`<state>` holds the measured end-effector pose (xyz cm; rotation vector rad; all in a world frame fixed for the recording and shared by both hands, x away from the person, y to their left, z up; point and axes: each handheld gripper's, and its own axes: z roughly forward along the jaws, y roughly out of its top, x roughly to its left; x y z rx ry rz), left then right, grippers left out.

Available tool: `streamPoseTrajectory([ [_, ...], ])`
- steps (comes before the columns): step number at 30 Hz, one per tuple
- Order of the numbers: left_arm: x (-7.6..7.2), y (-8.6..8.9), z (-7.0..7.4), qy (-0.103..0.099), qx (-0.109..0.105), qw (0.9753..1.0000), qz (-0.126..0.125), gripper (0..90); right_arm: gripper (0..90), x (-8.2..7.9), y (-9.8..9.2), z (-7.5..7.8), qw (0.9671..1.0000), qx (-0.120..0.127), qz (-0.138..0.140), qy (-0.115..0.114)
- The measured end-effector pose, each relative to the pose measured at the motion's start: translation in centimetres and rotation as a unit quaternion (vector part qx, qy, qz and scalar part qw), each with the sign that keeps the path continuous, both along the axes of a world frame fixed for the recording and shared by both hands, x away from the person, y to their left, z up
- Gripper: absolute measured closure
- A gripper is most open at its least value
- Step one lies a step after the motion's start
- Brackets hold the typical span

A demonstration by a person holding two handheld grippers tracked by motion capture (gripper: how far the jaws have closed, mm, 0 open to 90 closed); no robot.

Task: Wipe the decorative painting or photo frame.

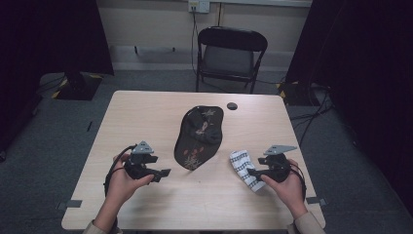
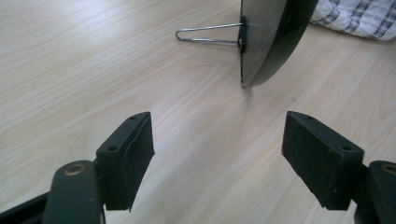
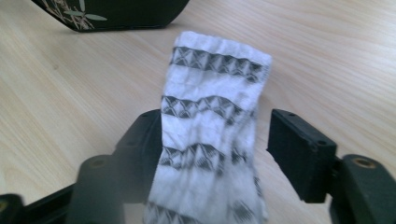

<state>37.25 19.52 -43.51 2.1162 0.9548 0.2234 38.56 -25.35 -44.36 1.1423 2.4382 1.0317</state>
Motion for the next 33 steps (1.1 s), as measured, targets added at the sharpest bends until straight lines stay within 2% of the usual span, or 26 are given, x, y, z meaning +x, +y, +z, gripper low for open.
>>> streamPoseTrajectory([
  [4,-0.2,0.4,-0.2,0.004,-0.002,1.0,0.003,24.7,31.5,-0.3,-1.3,-0.1,1.0,0.001,-0.01,-0.002],
  [11,-0.2,1.0,-0.5,0.005,0.005,1.0,0.002,23.7,29.5,-1.1,-3.6,-0.6,0.9991,0.019,-0.036,-0.005],
  [15,-0.3,1.2,-0.6,0.002,0.002,1.0,0.003,22.5,29.0,-1.5,-4.8,-1.0,0.9985,0.026,-0.048,-0.003],
  [22,-0.5,1.7,-1.0,0.007,0.014,0.9999,-0.005,21.7,28.7,-2.4,-6.2,-1.5,0.9981,0.023,-0.057,-0.003],
  [25,-0.6,1.9,-1.2,0.002,0.014,0.9999,-0.005,21.4,28.5,-2.7,-6.6,-1.7,0.9979,0.022,-0.06,-0.001],
  [27,-0.7,2.2,-1.3,0.004,0.015,0.9999,-0.007,21.4,28.5,-2.9,-6.9,-1.7,0.9977,0.023,-0.063,-0.008],
  [33,-0.9,3.0,-1.8,0.009,0.03,0.9995,-0.004,21.2,28.4,-3.5,-7.3,-1.7,0.9983,0.017,-0.055,-0.007],
])
